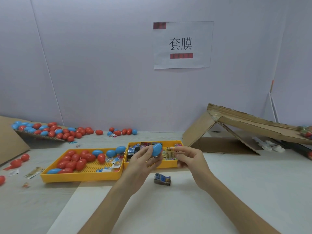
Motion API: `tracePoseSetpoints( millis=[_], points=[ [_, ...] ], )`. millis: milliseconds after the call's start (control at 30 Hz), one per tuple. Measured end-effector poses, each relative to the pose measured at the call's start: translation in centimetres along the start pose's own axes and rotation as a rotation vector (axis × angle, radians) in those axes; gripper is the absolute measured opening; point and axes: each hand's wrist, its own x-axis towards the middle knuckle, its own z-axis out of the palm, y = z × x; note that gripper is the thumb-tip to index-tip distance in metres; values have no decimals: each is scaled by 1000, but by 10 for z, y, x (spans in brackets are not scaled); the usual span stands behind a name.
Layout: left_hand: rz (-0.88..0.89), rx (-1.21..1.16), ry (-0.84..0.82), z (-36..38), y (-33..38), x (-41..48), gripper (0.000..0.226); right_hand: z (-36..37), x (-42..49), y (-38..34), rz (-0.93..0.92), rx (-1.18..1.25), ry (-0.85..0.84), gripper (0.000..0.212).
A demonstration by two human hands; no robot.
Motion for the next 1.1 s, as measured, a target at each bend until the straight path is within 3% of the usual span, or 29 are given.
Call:
tracePoseSetpoints(
  millis=[133, 333, 567, 900, 1100],
  points=[
    [-50, -71, -10, -2, 2, 0, 44, 1, -1, -1, -6, -17, 6, 28],
    [-76, 113, 7, 2, -1, 0, 51, 3, -3, -2, -51, -39, -2, 38],
    [-119, 269, -16, 3, -4, -1, 42, 2, -4, -2, -75, -62, -11, 34],
    [-119, 352, 18, 8, -3, -5, 44, 5, -8, -4, -147, -150, -93, 32],
    [-89, 354, 15, 9, -4, -7, 44, 6, -9, -3, -201, -191, -50, 33]
  ],
)
